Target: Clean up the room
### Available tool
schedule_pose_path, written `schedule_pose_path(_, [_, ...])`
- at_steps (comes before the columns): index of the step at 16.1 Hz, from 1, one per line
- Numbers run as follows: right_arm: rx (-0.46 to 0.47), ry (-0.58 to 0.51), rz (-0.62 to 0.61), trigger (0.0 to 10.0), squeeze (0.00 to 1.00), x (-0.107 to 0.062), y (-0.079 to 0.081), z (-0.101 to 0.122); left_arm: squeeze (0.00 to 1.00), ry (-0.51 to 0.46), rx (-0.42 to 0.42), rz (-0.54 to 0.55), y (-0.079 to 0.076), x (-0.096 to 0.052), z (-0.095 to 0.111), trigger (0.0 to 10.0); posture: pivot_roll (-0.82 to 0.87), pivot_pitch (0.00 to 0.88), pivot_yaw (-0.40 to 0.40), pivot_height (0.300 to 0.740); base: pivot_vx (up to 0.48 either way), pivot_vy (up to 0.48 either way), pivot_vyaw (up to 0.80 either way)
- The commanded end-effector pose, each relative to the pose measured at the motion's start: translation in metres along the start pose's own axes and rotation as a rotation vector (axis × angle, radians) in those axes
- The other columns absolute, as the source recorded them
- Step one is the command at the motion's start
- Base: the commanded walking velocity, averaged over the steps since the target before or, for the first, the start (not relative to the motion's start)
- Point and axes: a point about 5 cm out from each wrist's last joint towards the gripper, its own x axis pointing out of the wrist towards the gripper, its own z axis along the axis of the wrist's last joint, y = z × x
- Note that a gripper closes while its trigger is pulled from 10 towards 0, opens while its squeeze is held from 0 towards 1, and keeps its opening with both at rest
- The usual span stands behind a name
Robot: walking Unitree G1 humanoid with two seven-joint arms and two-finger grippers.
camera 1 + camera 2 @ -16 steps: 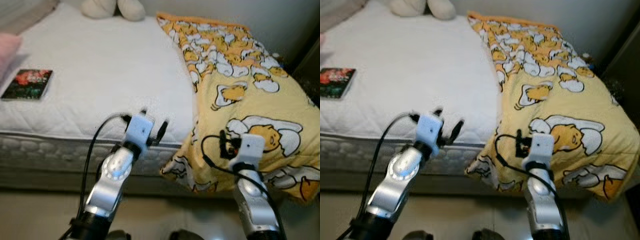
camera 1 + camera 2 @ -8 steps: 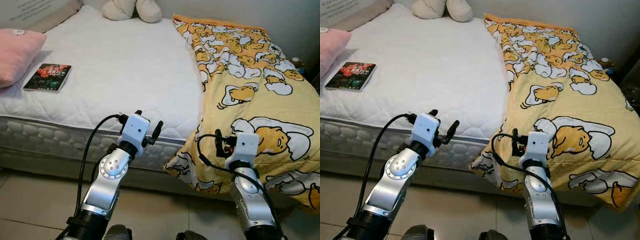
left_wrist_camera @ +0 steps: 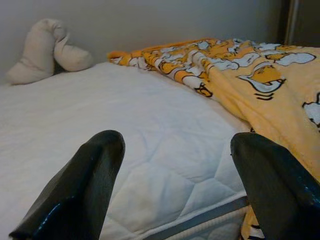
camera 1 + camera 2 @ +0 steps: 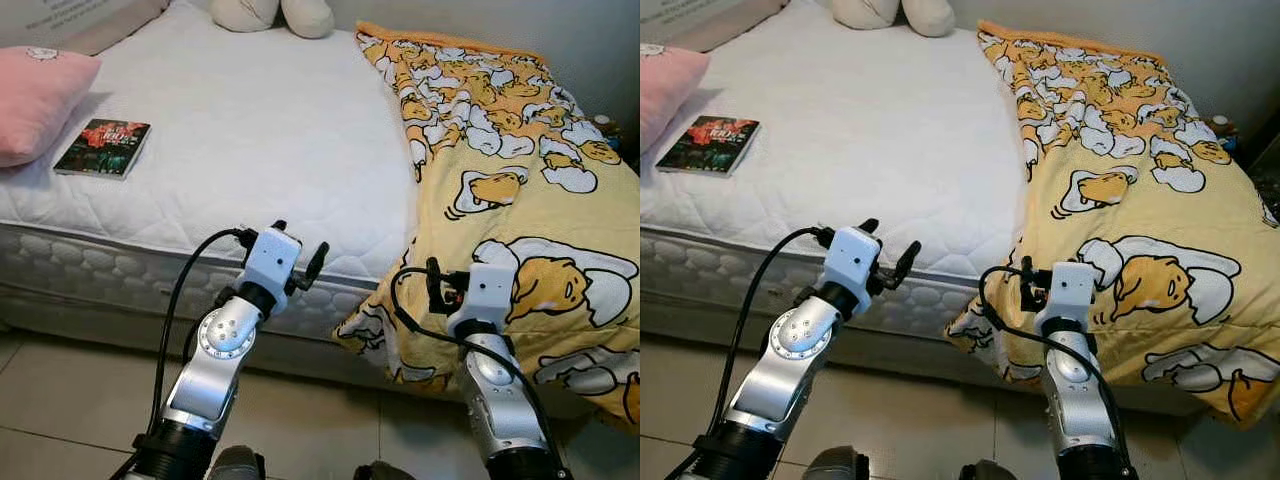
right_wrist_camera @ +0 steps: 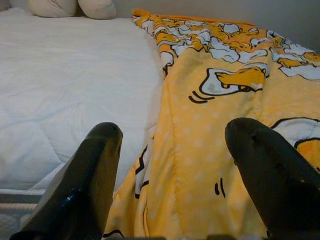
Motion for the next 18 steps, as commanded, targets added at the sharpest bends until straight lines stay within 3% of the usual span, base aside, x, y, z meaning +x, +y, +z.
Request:
schedule_pose_path(1, [0.000, -0.003, -0.012, 10.0, 0.00, 0.001, -0.002, 0.000, 0.00, -0.030, 0.004, -0.026, -0.005, 0.001, 0.006, 10.0, 0.12, 0.000, -0.074, 0.699, 0.480, 0.000, 0.00])
schedule_pose_path(10, [0.010, 0.020, 0.001, 10.0, 0.00, 0.007, -0.001, -0.003, 0.00, -0.044, -0.022, -0.030, -0.006, 0.000, 0.008, 10.0, 0.13, 0.005, -0.073, 0.699, 0.467, 0.033, 0.00])
schedule_pose_path(13, [0.044, 0.020, 0.015, 10.0, 0.00, 0.013, 0.004, 0.001, 0.00, -0.035, -0.026, -0.008, -0.004, -0.002, 0.007, 10.0, 0.13, 0.008, -0.072, 0.699, 0.000, 0.436, 0.00])
schedule_pose_path(15, [0.071, 0.037, 0.029, 10.0, 0.00, 0.014, 0.008, 0.001, 0.00, -0.031, -0.021, -0.004, -0.003, -0.002, 0.007, 10.0, 0.14, 0.013, -0.073, 0.699, 0.000, 0.000, 0.00])
schedule_pose_path(18, [0.174, 0.146, 0.021, 10.0, 0.00, 0.016, 0.013, -0.014, 0.00, -0.020, -0.017, 0.007, -0.001, -0.004, 0.006, 10.0, 0.15, 0.023, -0.068, 0.699, 0.000, 0.000, 0.00])
